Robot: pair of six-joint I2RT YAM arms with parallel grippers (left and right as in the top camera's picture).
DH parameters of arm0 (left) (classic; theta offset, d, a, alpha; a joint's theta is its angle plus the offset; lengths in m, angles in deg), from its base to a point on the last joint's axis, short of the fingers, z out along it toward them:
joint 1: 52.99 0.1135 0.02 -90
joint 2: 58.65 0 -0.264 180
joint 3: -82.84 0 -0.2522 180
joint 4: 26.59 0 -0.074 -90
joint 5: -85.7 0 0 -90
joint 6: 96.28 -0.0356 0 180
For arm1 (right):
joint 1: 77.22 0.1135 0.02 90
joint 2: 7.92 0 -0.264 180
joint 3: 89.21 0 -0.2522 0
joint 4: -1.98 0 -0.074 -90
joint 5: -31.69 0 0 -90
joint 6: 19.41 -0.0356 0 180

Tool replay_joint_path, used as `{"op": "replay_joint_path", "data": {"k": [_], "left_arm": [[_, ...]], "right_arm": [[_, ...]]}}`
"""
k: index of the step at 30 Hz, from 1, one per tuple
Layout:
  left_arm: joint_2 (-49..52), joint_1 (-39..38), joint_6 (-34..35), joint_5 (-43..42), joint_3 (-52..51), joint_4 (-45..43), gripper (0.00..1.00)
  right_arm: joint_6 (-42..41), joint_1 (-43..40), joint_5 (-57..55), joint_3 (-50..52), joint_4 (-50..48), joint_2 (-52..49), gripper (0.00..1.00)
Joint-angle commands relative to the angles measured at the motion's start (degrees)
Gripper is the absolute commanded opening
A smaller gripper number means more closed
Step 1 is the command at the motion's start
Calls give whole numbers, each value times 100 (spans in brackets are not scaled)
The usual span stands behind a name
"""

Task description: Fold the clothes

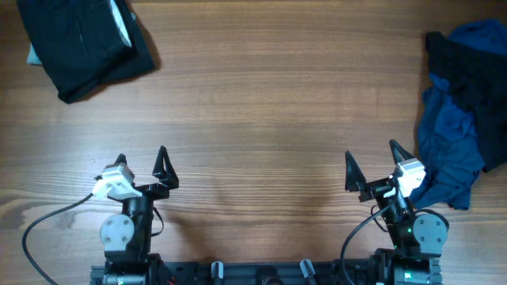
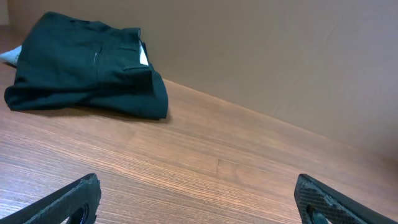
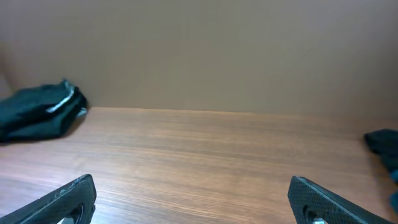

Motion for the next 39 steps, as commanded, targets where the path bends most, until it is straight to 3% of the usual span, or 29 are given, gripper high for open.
{"op": "replay_joint_path", "data": {"k": [1, 16, 22, 32, 39], "left_arm": [[-35, -33, -118, -70, -22, 4, 100], [-35, -33, -118, -70, -22, 4, 100], [-35, -33, -118, -70, -22, 4, 100], [-35, -33, -118, -70, -22, 4, 100], [-35, -33, -118, -70, -22, 4, 100]], "right_arm": [[-264, 24, 205, 7, 7, 46, 100], [-232, 24, 273, 7, 9, 46, 100], [-957, 24, 273, 4, -66, 46, 100], [-1113, 24, 938, 4, -1482, 46, 100], [-1237, 24, 1325, -7, -1698, 46, 100]]}}
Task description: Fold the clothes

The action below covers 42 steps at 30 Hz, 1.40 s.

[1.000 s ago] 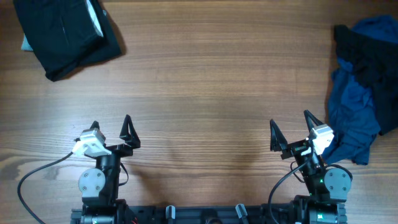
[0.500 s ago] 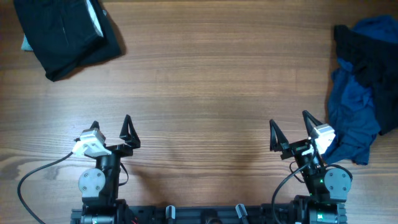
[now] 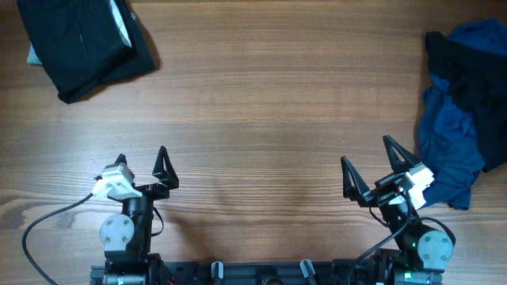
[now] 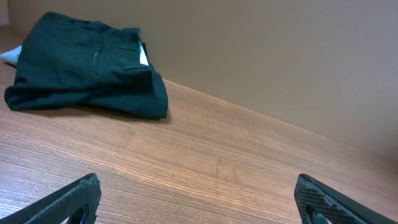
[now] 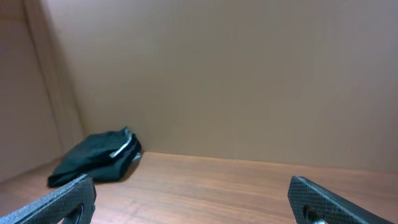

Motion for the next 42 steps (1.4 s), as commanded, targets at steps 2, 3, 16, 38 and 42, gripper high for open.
{"op": "replay_joint_path", "data": {"k": [2, 3, 16, 38, 42], "left_arm": [[-35, -33, -118, -70, -22, 7, 100], [-35, -33, -118, -70, -22, 7, 100], [-35, -33, -118, -70, -22, 7, 100], [-35, -33, -118, -70, -22, 7, 100], [-35, -33, -118, -70, -22, 7, 100]], "right_arm": [[-367, 24, 564, -146, -562, 44, 100], [-337, 24, 560, -234, -601, 39, 100], [713, 24, -1027, -2677, 721, -3034, 100], [1587, -1156, -1637, -8719, 5359, -8686, 100], [1215, -1191, -3145, -8717, 5069, -8885, 100]]}}
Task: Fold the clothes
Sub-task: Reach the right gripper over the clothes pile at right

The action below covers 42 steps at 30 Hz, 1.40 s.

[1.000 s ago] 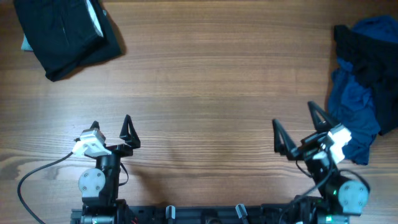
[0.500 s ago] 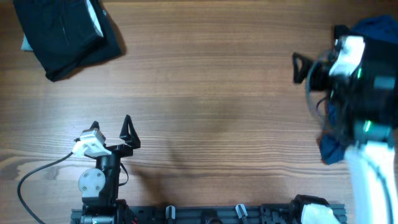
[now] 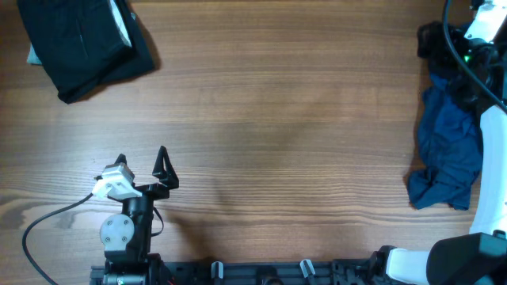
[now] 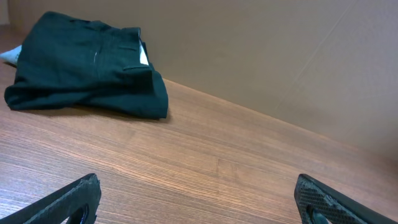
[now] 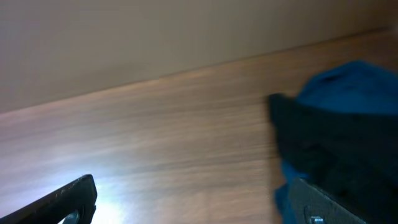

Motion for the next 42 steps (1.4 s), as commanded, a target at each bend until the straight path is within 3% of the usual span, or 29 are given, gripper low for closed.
{"op": "replay_joint_path", "data": {"k": [1, 10, 15, 27, 42], "left_arm": [[-42, -33, -118, -70, -22, 4, 100], [-42, -33, -118, -70, -22, 4, 100], [-42, -33, -118, -70, -22, 4, 100], [-42, -33, -118, -70, -22, 4, 100], [-42, -33, -118, -70, -22, 4, 100]], "right_arm": [[-308, -76, -1473, -122, -225, -299, 100], [-754, -723, -1447, -122, -535, -1425, 100], [-1602, -984, -1510, -122, -573, -1847, 99], [-1578, -1016, -1451, -122, -544, -2868, 94], [-1598, -507, -1003, -125, -675, -2857, 83]]}}
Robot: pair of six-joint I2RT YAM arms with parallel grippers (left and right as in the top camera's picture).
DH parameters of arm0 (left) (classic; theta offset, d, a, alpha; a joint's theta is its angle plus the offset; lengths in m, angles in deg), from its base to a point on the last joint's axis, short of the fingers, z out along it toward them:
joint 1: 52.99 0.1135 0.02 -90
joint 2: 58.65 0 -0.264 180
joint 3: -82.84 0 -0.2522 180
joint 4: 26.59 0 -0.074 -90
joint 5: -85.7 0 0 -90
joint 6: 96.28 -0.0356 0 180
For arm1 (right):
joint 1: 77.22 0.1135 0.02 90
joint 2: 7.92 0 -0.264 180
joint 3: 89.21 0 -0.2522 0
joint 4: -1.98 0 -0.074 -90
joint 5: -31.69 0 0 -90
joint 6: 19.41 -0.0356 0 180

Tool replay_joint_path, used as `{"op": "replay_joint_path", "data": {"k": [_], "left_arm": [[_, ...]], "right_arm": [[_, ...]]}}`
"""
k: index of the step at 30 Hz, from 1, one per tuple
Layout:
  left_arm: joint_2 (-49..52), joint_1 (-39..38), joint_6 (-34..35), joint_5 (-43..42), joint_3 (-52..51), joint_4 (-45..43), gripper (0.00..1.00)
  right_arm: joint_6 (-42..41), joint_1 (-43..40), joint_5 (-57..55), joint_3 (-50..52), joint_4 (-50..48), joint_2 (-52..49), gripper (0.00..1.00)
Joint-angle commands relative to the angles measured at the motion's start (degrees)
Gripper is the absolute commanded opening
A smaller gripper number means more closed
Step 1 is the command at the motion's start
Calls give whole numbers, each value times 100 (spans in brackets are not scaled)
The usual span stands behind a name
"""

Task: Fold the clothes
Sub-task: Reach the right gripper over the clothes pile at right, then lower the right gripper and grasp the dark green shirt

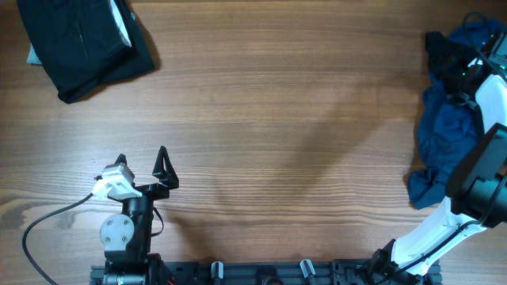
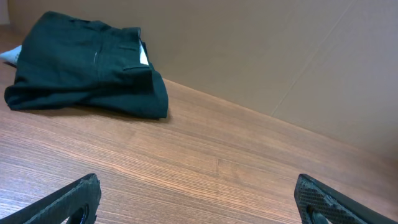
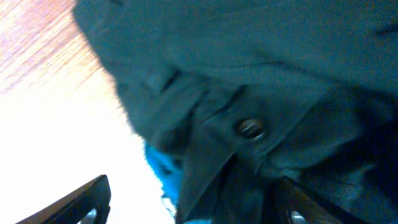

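A crumpled pile lies at the table's right edge: a blue garment (image 1: 447, 134) with a black garment (image 1: 445, 54) on its far part. My right gripper (image 1: 463, 70) is down on the black piece. In the right wrist view my right gripper (image 3: 193, 208) is open, with dark cloth and a metal snap (image 3: 250, 129) filling the space between its fingers and a strip of blue fabric (image 3: 163, 180) beside them. My left gripper (image 1: 141, 165) stands open and empty at the front left, seen wide apart in its own view (image 2: 199, 200). A folded dark garment (image 1: 83, 43) (image 2: 87, 68) lies at the far left.
The wooden table (image 1: 269, 119) runs between the folded garment and the pile. A plain wall (image 2: 280, 56) backs the table's far side. A cable (image 1: 47, 218) loops from the left arm's base at the front edge.
My right gripper was above the far right corner, looking at the pile from a distance. Now it is low on the black garment, still open. The left arm has not moved.
Both grippers first stood open and empty at the front edge. Then the right one was tilted up at its base. After that the right arm was stretched out over the pile at the far right, and now its open jaws press into the black cloth.
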Motion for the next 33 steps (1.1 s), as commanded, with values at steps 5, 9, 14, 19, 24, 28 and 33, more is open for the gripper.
{"op": "replay_joint_path", "data": {"k": [5, 9, 14, 19, 24, 28, 33], "left_arm": [[-42, -33, -118, -70, -22, 4, 100], [-42, -33, -118, -70, -22, 4, 100], [-42, -33, -118, -70, -22, 4, 100], [-42, -33, -118, -70, -22, 4, 100], [-42, -33, -118, -70, -22, 4, 100], [-42, -33, -118, -70, -22, 4, 100], [-42, -33, -118, -70, -22, 4, 100]], "right_arm": [[-111, 614, -286, -72, 13, 55, 89], [-155, 686, -358, -72, -15, 52, 91], [-376, 608, -772, -72, -87, 52, 93], [-365, 555, -774, -72, -186, 50, 93], [-369, 549, -1180, -70, -212, 37, 93], [-315, 549, -1217, -70, -308, -22, 91], [-341, 544, -1222, -70, -315, -269, 77]]}}
